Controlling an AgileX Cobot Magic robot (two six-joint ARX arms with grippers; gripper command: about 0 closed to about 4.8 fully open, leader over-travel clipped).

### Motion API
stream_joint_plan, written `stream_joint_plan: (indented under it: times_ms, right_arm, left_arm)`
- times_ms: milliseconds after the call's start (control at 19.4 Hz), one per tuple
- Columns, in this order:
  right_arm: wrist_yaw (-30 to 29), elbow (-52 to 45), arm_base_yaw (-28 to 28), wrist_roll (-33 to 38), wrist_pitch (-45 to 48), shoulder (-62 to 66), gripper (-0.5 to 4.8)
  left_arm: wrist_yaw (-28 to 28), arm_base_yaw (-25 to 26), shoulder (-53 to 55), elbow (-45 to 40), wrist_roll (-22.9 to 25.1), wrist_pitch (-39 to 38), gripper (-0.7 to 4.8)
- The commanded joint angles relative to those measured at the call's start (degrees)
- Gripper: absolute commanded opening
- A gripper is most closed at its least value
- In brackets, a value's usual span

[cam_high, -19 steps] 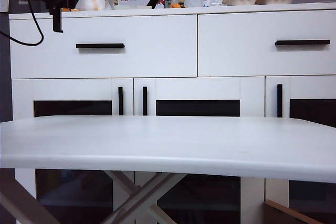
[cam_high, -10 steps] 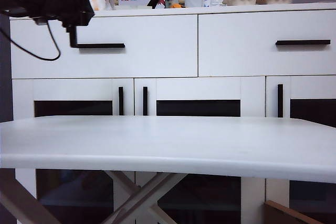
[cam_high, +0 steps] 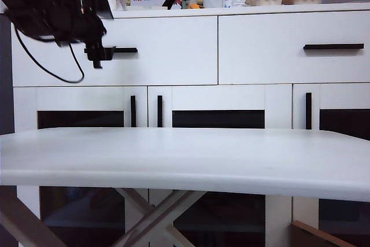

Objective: Pick up a can of beer from the white table, open the left drawer, place the beer inside the drawer, and finally close the drawer.

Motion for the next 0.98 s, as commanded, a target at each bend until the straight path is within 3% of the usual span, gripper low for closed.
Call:
stream_joint_plan:
  times_ms: [52, 618, 824, 979]
  right_arm:
    - [-0.1, 0.7, 0.1, -0.1, 3.3, -0.5, 1.44]
    - [0.3, 0.7, 0.1, -1.2, 3.3, -0.5, 1.44]
    - [0.3, 0.7, 0.1, -1.2, 3.3, -0.5, 1.44]
    - [0.3, 0.7, 0.1, -1.2, 3.3, -0.5, 1.44]
  left_arm:
    - [-0.1, 0.0, 3.9, 5.7, -0.2, -2.4, 3.68]
    - [-0.6, 1.3, 9.6, 13.6, 0.3, -4.8, 3.63]
    - [-0.5, 2.1, 10.3, 18.0, 2.0, -10.6, 3.62]
    - [-0.5, 2.1, 10.3, 18.4, 3.1, -12.0, 2.92]
